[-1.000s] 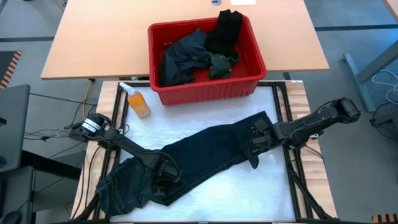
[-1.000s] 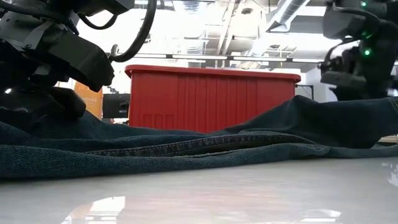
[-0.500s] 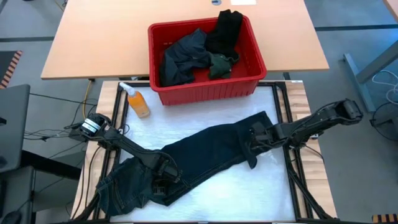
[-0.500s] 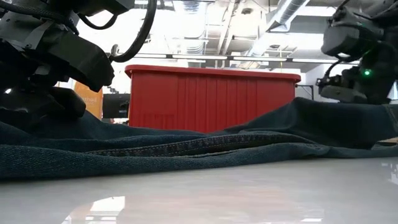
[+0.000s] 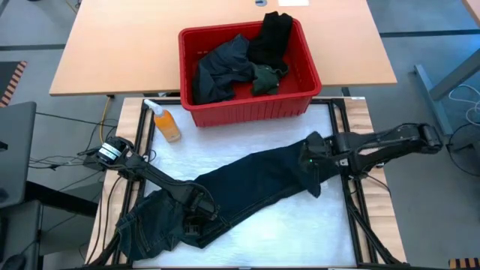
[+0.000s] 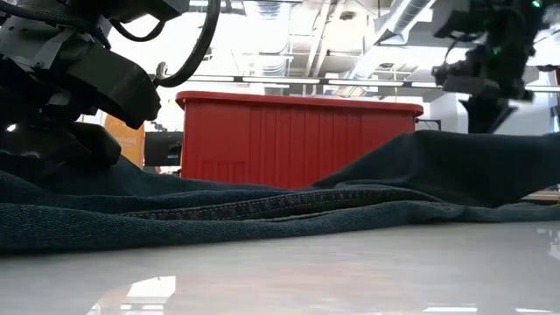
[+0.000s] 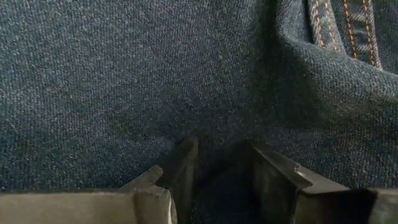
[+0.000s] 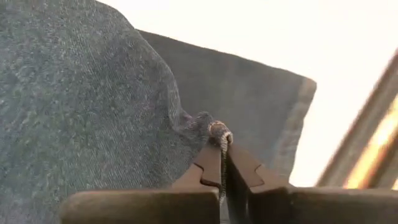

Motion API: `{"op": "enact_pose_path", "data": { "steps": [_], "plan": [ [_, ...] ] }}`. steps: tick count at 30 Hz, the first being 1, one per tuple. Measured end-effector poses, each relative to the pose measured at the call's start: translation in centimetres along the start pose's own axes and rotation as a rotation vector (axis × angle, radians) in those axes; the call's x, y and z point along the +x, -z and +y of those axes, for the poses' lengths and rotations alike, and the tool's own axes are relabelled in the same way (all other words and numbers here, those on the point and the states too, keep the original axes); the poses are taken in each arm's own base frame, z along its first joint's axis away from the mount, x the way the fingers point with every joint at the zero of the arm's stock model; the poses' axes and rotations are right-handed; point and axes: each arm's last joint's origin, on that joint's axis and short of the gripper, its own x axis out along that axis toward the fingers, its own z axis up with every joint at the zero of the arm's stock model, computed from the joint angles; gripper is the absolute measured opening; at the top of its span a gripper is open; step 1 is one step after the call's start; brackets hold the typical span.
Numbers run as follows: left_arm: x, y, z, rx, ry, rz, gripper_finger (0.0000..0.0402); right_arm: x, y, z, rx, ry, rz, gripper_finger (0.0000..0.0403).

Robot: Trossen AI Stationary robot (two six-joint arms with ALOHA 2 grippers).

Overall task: Fold Laundry from Bin
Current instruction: Fold the dark blue jeans

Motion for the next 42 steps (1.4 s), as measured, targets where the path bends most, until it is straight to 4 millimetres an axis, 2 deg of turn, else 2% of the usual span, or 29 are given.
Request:
{"op": "enact_pose_path", "data": {
  "steps": [3, 5, 12, 17, 22, 26, 29, 34, 42],
  "plan": [
    [0.0, 0.0, 0.0, -0.001, 0.000, -0.001, 0.0135, -0.6, -1.5, -0.1, -0.095, 0.100, 0.026, 0.0021],
    [0.0, 0.0, 0.0, -0.001, 0.000, -0.001, 0.0135, -0.2, -2.2, -0.2, -0.137, 0.192, 0.065, 0.0021],
    [0.0, 0.0, -0.1, -0.017, -0.001, -0.001, 0.0135, 4.2, -3.6, 0.9, -0.270, 0.421, 0.224, 0.0024],
    [0.1, 0.1, -0.2, -0.003, -0.005, -0.001, 0.0135, 6.3, -3.6, 1.9, -0.316, 0.544, 0.239, 0.0083],
    [0.1, 0.1, -0.2, 0.023, -0.006, 0.000, 0.0135, 5.6, -4.1, 1.8, -0.273, 0.513, 0.227, 0.0161],
    [0.1, 0.1, -0.2, 0.036, -0.005, 0.000, 0.0135, 3.7, -4.8, 0.6, -0.160, 0.451, 0.165, 0.0219],
    [0.0, 0.1, -0.1, 0.033, -0.001, 0.001, 0.0135, 3.0, -4.8, -0.3, -0.057, 0.346, 0.144, 0.0246],
    [0.0, 0.1, -0.1, 0.033, -0.014, -0.008, 0.0135, 4.7, -3.8, -0.8, 0.057, 0.219, 0.133, 0.0254],
    [0.1, 0.1, -0.2, 0.041, -0.015, -0.007, 0.0135, 7.7, -2.2, -1.3, 0.100, 0.277, 0.207, 0.0255]
  ]
}}
